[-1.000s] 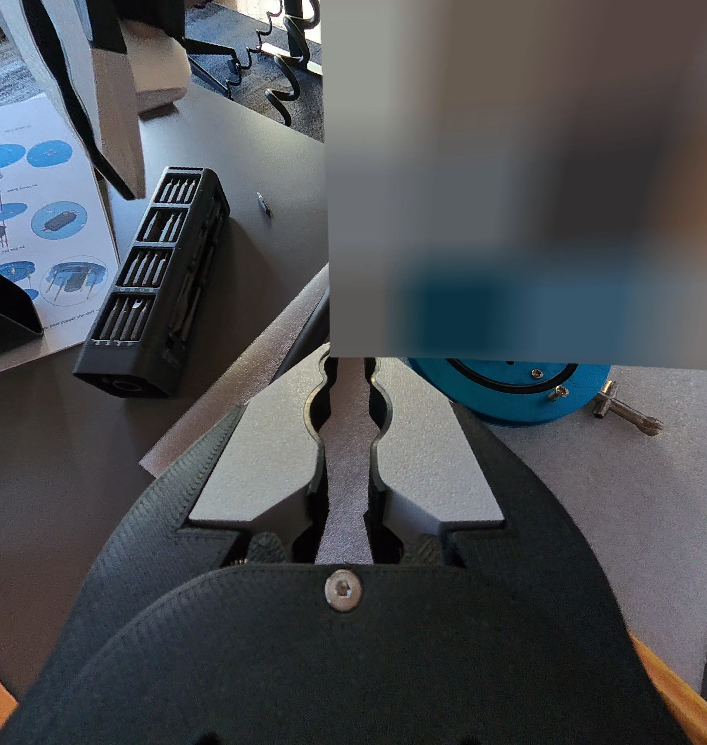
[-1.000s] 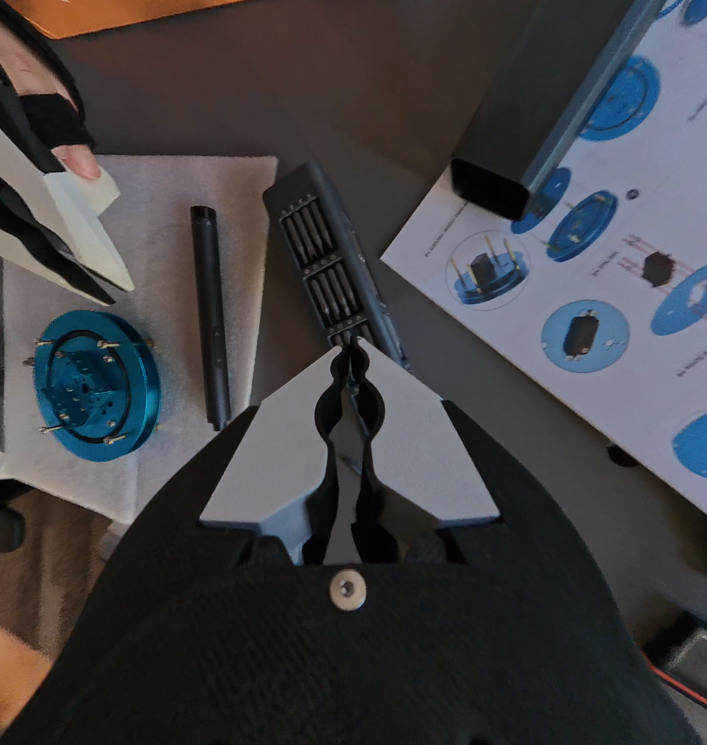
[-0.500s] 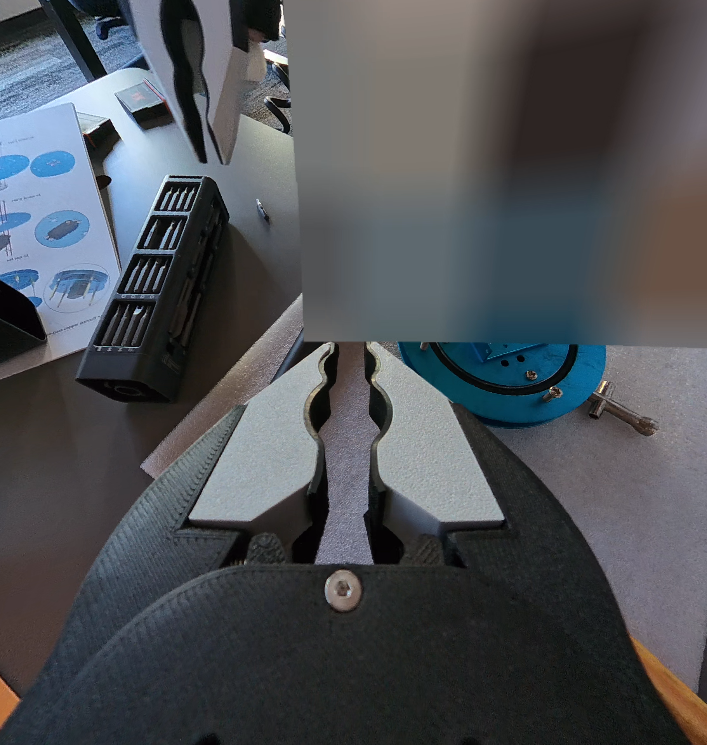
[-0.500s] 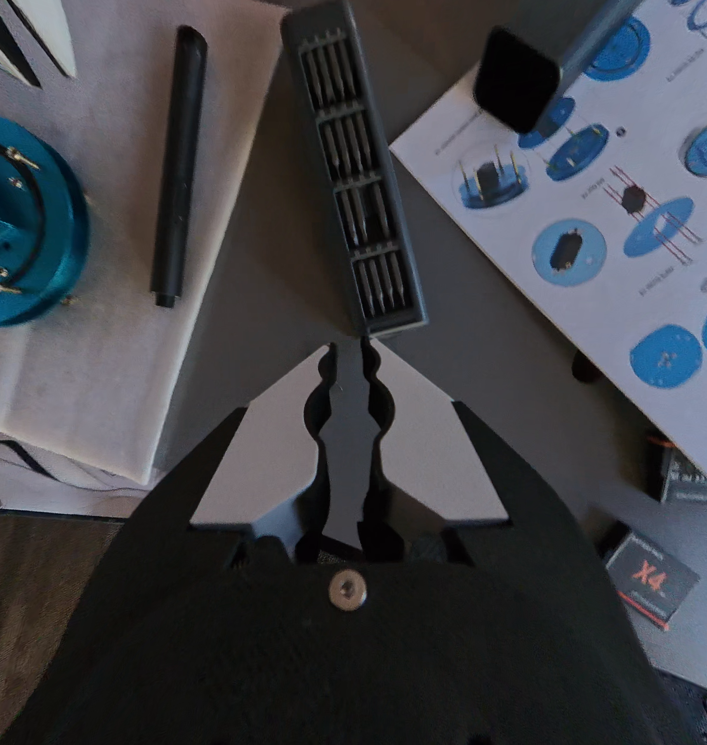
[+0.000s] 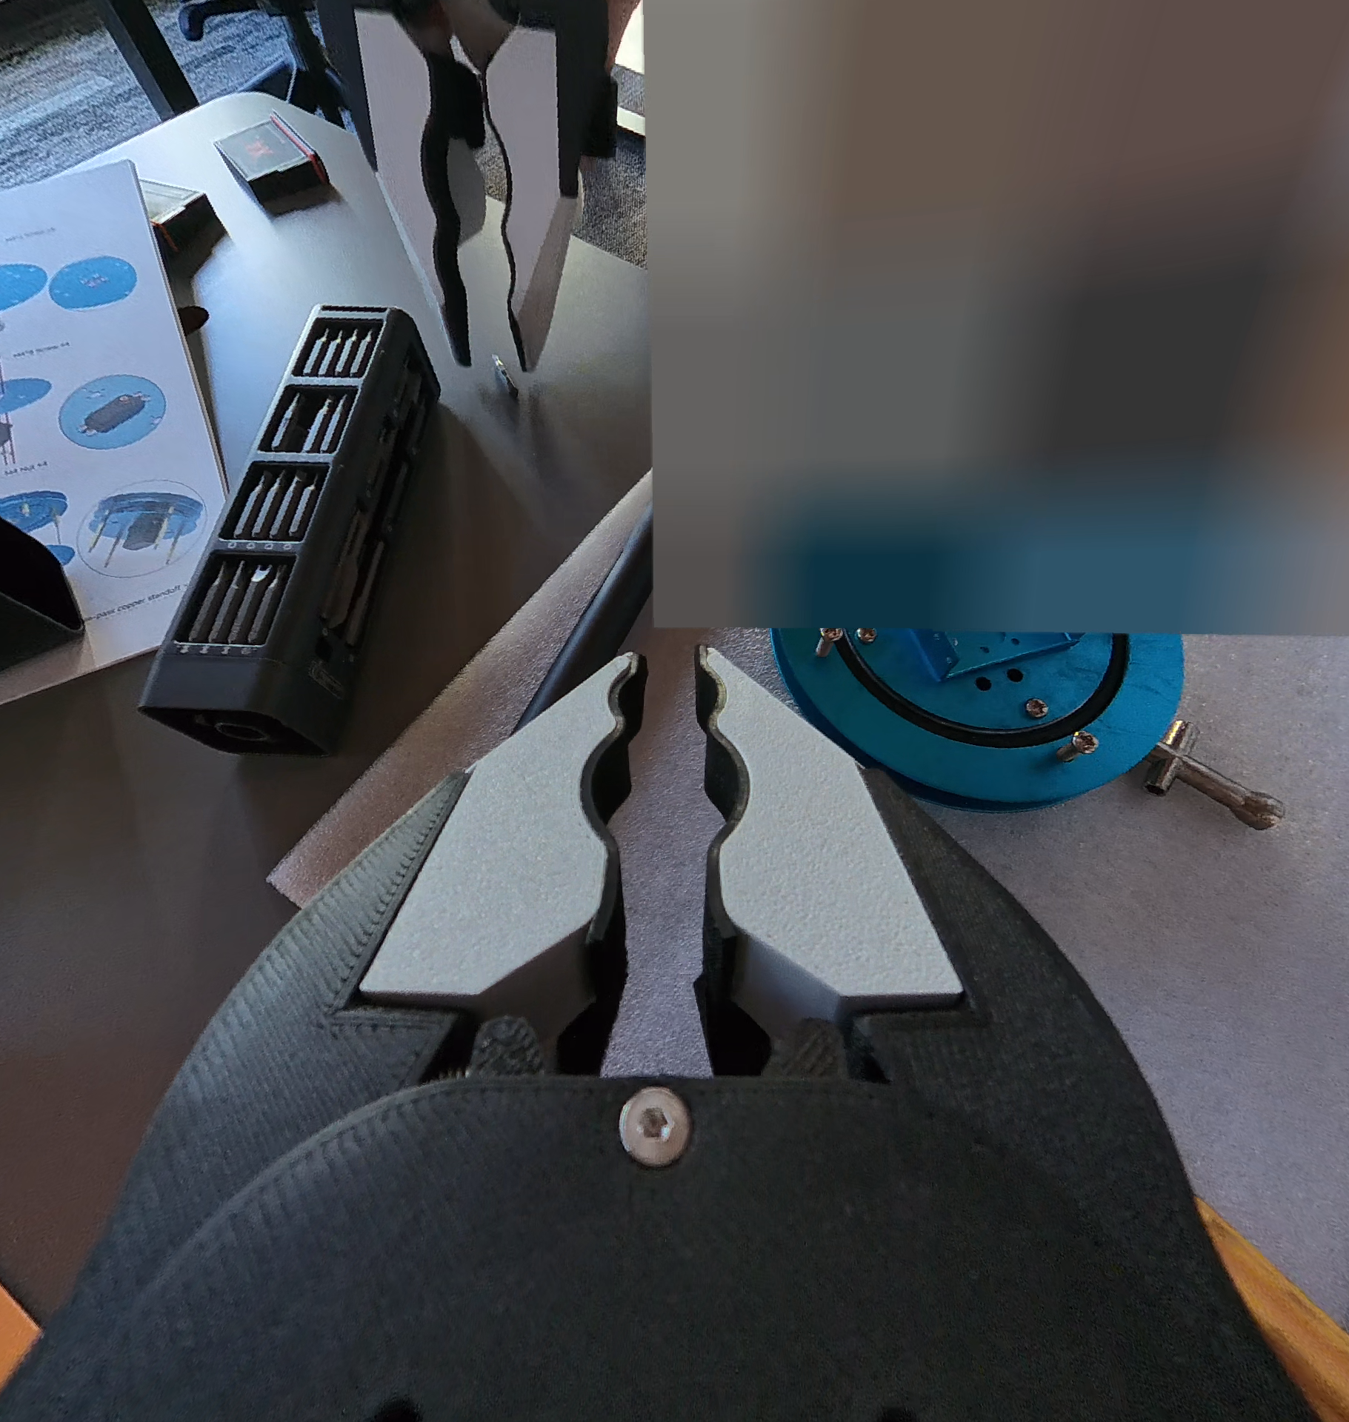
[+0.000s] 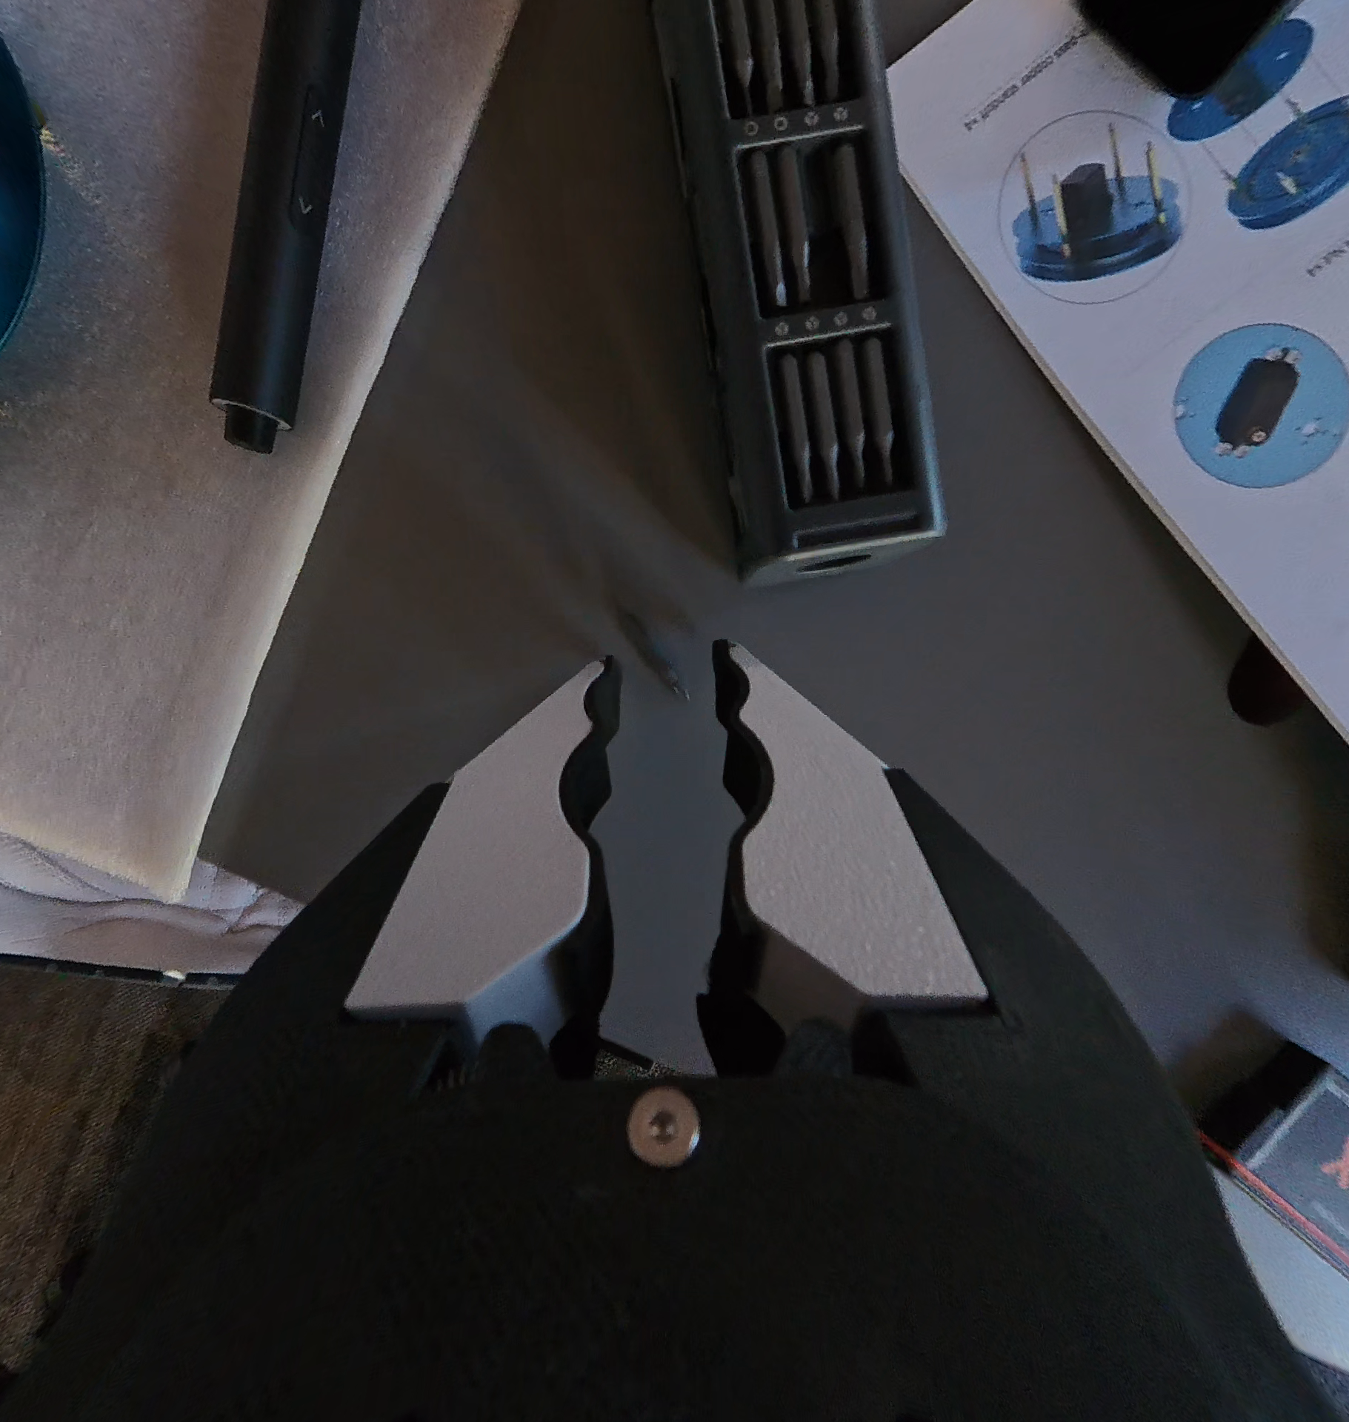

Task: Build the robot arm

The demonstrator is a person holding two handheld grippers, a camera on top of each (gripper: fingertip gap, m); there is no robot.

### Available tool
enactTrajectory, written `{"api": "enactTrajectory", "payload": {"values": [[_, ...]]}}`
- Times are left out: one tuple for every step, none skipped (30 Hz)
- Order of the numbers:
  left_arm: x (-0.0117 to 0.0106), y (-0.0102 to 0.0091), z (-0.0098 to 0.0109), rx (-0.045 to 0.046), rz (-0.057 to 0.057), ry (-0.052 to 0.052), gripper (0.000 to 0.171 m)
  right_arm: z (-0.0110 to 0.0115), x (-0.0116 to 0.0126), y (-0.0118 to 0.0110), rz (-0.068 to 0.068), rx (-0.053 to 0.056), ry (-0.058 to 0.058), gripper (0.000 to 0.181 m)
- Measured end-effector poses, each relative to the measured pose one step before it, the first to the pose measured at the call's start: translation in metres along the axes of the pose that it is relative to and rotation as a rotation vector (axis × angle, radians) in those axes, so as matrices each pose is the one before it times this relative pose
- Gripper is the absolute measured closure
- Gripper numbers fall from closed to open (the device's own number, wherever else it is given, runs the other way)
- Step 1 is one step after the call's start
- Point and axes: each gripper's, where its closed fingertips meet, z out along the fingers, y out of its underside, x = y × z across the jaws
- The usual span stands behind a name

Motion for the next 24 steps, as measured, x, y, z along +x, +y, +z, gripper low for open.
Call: {"api": "enactTrajectory", "payload": {"values": [[-0.00024,0.00008,-0.00016,0.00026,-0.0011,-0.0002,0.16,0.00239,-0.00034,-0.00045,0.0071,0.0031,-0.0096,0.157],[-0.00016,-0.0002,-0.00018,0.0008,-0.0004,-0.0001,0.16,0.00105,-0.00068,-0.00179,0.0133,0.0124,-0.0114,0.158],[0.00014,-0.00022,-0.00017,0.00104,0.0005,0.0002,0.16,0.0007,-0.00169,-0.00005,0.0101,0.0043,-0.0156,0.161],[0.00004,-0.0003,-0.00023,0.00095,0.0011,-0.0003,0.16,0.00048,-0.00367,0.00043,0.0166,0.0022,-0.0264,0.171],[0.00007,-0.00023,-0.00006,0.00036,0.0012,-0.0005,0.16,0.00048,-0.00378,0.00034,0.0216,0.002,-0.0249,0.177],[0.00012,-0.00002,0.00004,-0.00009,0.0007,0.0003,0.16,0.0001,-0.00016,-0.00011,0.0217,0.0,0.0001,0.178],[0.00015,-0.00006,-0.00003,-0.00041,0.0005,0.0004,0.16,-0.00009,-0.00139,0.0004,0.0123,-0.0079,-0.0016,0.178],[0.00004,0.0,0.00003,-0.00023,0.0009,-0.0002,0.16,-0.00018,-0.00158,0.00008,0.0029,-0.0114,0.0044,0.178],[0.00008,-0.00006,-0.00011,0.00007,0.0009,-0.0004,0.16,-0.00111,-0.00186,-0.00294,-0.0074,0.0022,0.011,0.178],[-0.00001,-0.00023,-0.0001,0.00057,0.0006,-0.0004,0.16,-0.0027,-0.00238,-0.00858,-0.0176,0.03,0.0151,0.178],[-0.00006,-0.0002,-0.00017,0.00071,0.0004,-0.0006,0.16,-0.00417,-0.00066,-0.01262,-0.0204,0.0425,0.026,0.178],[-0.0002,-0.00007,0.00006,0.00039,0.0,-0.0008,0.16,-0.00472,0.00402,-0.01377,-0.0194,0.0342,0.0488,0.178],[-0.00012,0.00019,0.00019,-0.00079,-0.0007,-0.0002,0.16,-0.00388,0.00502,-0.01413,-0.0207,0.0261,0.044,0.178],[-0.0002,0.00061,0.00051,-0.00242,-0.0011,-0.0001,0.16,-0.00171,0.00407,-0.0142,-0.0185,0.0221,0.0264,0.178],[-0.00023,0.00082,0.0005,-0.00334,-0.0006,0.0,0.16,0.00085,0.00556,-0.01136,-0.0103,0.0065,0.0214,0.178],[-0.00027,0.00091,0.0006,-0.00374,0.0,-0.0002,0.16,0.00365,0.00515,-0.00712,-0.0023,-0.0156,0.0073,0.179],[-0.00028,0.00089,0.00045,-0.00371,-0.0001,-0.0008,0.16,0.00551,0.00459,-0.00368,0.0029,-0.0293,-0.0029,0.178],[-0.00039,0.00053,0.00023,-0.00217,-0.0002,-0.0011,0.16,0.00605,0.00524,-0.00159,0.0054,-0.0322,-0.0009,0.178],[-0.00033,0.00009,-0.00018,0.00036,-0.0003,-0.0011,0.16,0.00559,0.00341,-0.00112,0.0034,-0.0265,-0.0088,0.178],[-0.00038,-0.00041,-0.00042,0.00225,-0.0006,-0.0011,0.16,0.00448,0.00123,-0.00154,0.0009,-0.0153,-0.0151,0.179],[-0.00022,-0.00063,-0.00053,0.00278,-0.0007,-0.0006,0.161,0.00347,0.00073,-0.00139,0.0011,-0.0094,-0.0119,0.178],[-0.00027,-0.00043,-0.00058,0.00231,-0.0001,-0.0005,0.161,0.00296,-0.00019,0.00008,0.0002,-0.0138,-0.0136,0.178],[-0.00011,-0.00047,-0.00048,0.00197,0.0003,-0.0003,0.161,0.00269,0.00038,0.00142,-0.0011,-0.018,-0.0071,0.178],[0.00007,-0.00053,-0.0004,0.00201,-0.0002,0.0005,0.161,0.00212,0.00132,0.00118,-0.0041,-0.0121,0.0022,0.178]]}}
